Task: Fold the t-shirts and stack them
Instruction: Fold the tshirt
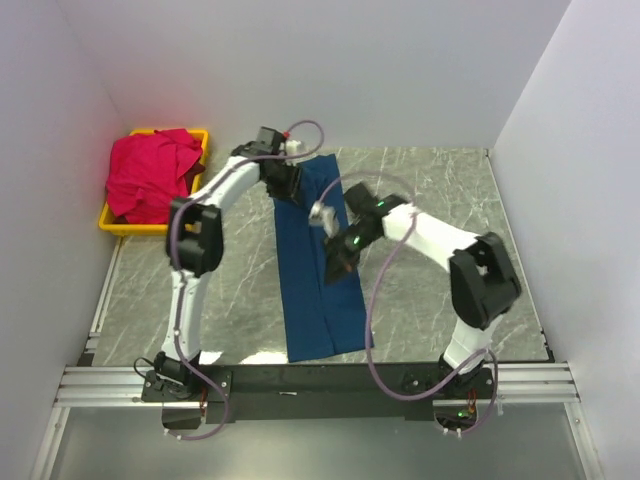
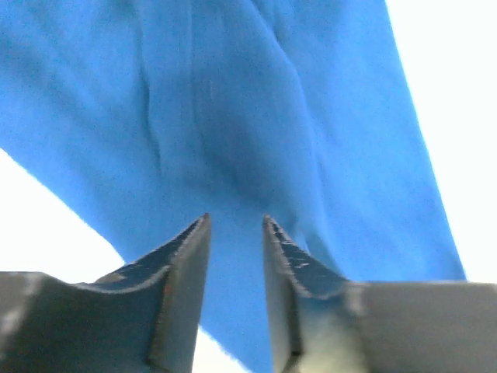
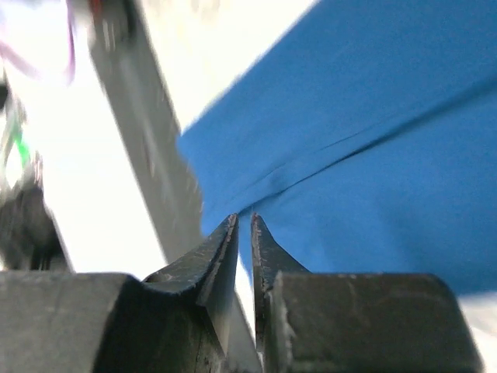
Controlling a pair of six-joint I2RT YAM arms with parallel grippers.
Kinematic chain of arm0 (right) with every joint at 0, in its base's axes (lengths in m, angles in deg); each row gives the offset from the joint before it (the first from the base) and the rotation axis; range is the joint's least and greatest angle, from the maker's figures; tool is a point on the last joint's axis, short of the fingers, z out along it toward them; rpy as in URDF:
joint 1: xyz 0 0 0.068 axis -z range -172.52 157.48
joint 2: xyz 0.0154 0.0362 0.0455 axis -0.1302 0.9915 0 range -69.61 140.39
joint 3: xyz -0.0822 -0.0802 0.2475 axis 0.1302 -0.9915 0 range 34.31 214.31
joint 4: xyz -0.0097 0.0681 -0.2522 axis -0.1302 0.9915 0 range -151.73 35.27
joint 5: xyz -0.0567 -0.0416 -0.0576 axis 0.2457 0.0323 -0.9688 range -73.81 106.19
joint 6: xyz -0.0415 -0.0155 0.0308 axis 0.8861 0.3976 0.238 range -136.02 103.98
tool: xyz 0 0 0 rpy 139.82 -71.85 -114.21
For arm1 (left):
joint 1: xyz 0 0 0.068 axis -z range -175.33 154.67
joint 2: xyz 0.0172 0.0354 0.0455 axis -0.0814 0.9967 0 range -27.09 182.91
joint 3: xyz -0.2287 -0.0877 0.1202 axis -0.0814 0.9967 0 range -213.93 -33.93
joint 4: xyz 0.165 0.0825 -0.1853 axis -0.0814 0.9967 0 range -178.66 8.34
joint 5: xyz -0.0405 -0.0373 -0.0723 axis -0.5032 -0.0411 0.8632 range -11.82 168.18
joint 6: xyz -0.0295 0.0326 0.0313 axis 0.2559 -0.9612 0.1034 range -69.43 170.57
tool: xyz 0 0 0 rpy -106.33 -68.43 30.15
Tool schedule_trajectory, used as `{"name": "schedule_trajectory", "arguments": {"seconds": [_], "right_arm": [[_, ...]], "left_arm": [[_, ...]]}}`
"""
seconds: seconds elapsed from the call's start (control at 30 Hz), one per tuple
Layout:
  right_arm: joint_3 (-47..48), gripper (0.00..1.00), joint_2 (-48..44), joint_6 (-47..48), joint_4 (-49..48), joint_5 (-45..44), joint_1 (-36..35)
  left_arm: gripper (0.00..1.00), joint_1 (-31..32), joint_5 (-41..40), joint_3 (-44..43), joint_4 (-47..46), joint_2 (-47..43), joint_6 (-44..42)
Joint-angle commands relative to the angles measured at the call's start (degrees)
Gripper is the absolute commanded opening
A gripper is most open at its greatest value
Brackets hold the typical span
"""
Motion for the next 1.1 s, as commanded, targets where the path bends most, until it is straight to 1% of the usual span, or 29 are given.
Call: {"name": "schedule_trajectory", "arguments": {"seconds": [0.0, 0.03, 0.07, 0.1, 0.13, 0.17, 0.23, 0.27, 0.3, 0.4, 0.47, 0.6, 0.73, 0.9, 1.07], "right_arm": [[4.9, 0.2, -5.4, -7.1, -6.6, 0.5, 5.8], [5.6, 0.22, -5.3, -8.1, -10.1, -2.4, 6.4], [8.0, 0.23, -4.6, -8.7, -11.2, -4.2, 6.8], [9.6, 0.22, -3.7, -9.7, -11.8, -5.7, 7.2], [11.5, 0.23, -0.7, -10.0, -12.2, -7.2, 7.2], [15.5, 0.23, 1.1, -10.7, -12.5, -10.4, 7.2], [21.7, 0.23, 6.4, -14.2, -13.3, -13.9, 7.3], [23.4, 0.23, 8.3, -15.1, -13.6, -16.3, 7.3], [24.7, 0.22, 9.8, -18.2, -14.4, -17.9, 7.3], [28.6, 0.2, 15.8, -22.0, -19.5, -21.6, 7.6], [30.3, 0.2, 17.7, -23.6, -21.2, -22.6, 7.8], [33.3, 0.2, 23.3, -25.1, -24.2, -23.2, 8.3], [34.2, 0.19, 27.0, -27.5, -26.3, -24.8, 9.8], [33.0, 0.18, 30.5, -32.3, -29.6, -26.6, 12.4], [35.8, 0.18, 34.0, -34.2, -28.8, -26.5, 13.8]], "left_arm": [[0.46, -4.4, 6.2, 9.0, -5.9, -15.6, -0.3], [0.48, -4.8, 6.9, 11.5, -7.0, -19.7, 0.0], [0.48, -5.0, 7.3, 13.8, -8.2, -21.4, 0.3], [0.48, -5.1, 7.3, 17.9, -8.5, -22.7, 0.5], [0.47, -5.1, 7.7, 19.7, -8.7, -24.5, 0.7], [0.45, -5.1, 8.0, 21.3, -8.7, -25.1, 1.0], [0.43, -5.1, 8.2, 25.1, -8.9, -25.7, 1.4], [0.41, -5.1, 8.5, 26.3, -9.4, -25.7, 1.7], [0.39, -5.0, 8.5, 28.1, -10.1, -25.6, 2.1], [0.36, -5.0, 10.2, 29.9, -11.5, -23.9, 3.1], [0.33, -5.0, 11.5, 29.7, -11.8, -22.7, 3.9], [0.31, -5.0, 12.5, 27.6, -11.3, -17.4, 3.9], [0.3, -5.3, 11.0, 24.6, -10.0, -13.1, 3.3], [0.28, -6.4, 9.2, 19.4, -9.2, -7.2, 3.1], [0.28, -7.7, 8.6, 14.0, -8.2, -3.2, 2.9]]}}
